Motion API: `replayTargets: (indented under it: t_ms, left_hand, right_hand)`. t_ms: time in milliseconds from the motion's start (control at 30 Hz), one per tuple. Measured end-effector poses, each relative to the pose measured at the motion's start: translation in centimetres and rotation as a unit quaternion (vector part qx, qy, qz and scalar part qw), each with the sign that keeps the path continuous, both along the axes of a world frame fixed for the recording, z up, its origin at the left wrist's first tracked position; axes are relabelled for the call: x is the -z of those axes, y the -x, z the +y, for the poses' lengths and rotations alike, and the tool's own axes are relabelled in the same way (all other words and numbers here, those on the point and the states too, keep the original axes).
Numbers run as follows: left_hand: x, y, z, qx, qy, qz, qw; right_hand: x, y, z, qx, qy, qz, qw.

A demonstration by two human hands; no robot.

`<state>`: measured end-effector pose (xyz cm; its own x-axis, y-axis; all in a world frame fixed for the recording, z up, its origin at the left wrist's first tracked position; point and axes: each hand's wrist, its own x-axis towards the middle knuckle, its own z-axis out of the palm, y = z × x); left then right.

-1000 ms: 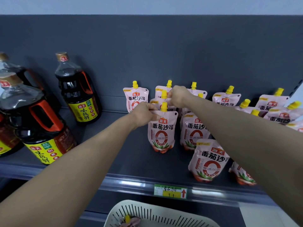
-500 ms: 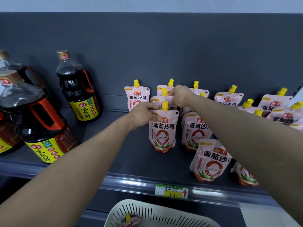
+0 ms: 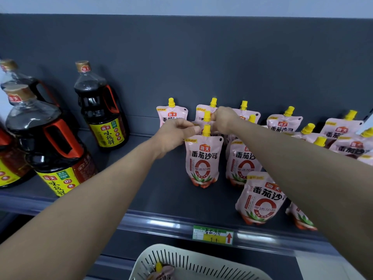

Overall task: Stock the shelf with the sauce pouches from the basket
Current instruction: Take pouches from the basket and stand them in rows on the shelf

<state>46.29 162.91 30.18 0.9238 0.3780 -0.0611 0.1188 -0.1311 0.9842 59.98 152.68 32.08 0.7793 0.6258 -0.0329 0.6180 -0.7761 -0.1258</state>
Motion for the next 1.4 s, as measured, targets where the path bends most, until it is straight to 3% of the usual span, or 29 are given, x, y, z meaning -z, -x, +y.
replayTargets:
  t_ms: [67, 233, 467, 600, 800, 933, 1067, 1167, 1400]
  left_hand:
    - [-0.1, 0.2, 0.1, -0.019, -0.010, -0.007, 1.000]
    - [-1.0, 0.3, 0.7, -0.083, -0.053, -0.051, 0.994]
    - [-2.7, 0.2, 2.5, -0.178, -0.141, -0.065, 0.972]
    - [-3.7, 0.7, 3.0, -0.156, -0.243, -0.040, 0.956]
    - [-5.5, 2.5, 2.4, -0.064, -0.132, -0.168, 0.975]
    - [-5.9, 3.5, 2.7, -0.040, -0.026, -0.200, 0.979]
    - [-6.4, 4.0, 2.1, -0.021, 0.039, -0.214, 0.976]
    - [-6.5, 4.2, 1.8, -0.029, 0.037, -0.235, 0.971]
    - [-6.1, 4.5, 2.2, -0.047, -0.075, -0.267, 0.960]
  right_hand:
    - [-0.1, 0.3, 0.1, -0.004, -0.021, 0.006, 1.000]
    - [-1.1, 0.4, 0.2, 0.042, -0.204, -0.005, 0.978]
    - [-8.6, 1.7, -0.5, 0.065, -0.428, 0.025, 0.901]
    - [-11.8, 2.5, -1.0, 0.078, -0.506, 0.101, 0.853]
    - [-14.1, 3.8, -2.0, 0.097, -0.501, 0.178, 0.841]
    - [-13.9, 4.5, -2.6, 0.136, -0.526, 0.258, 0.799]
    - [-13.2, 4.6, -2.8, 0.161, -0.525, 0.292, 0.783]
    - [-12.9, 4.8, -2.9, 0.166, -0.510, 0.307, 0.786]
    - [-12.2, 4.8, -2.3, 0.175, -0.508, 0.344, 0.770]
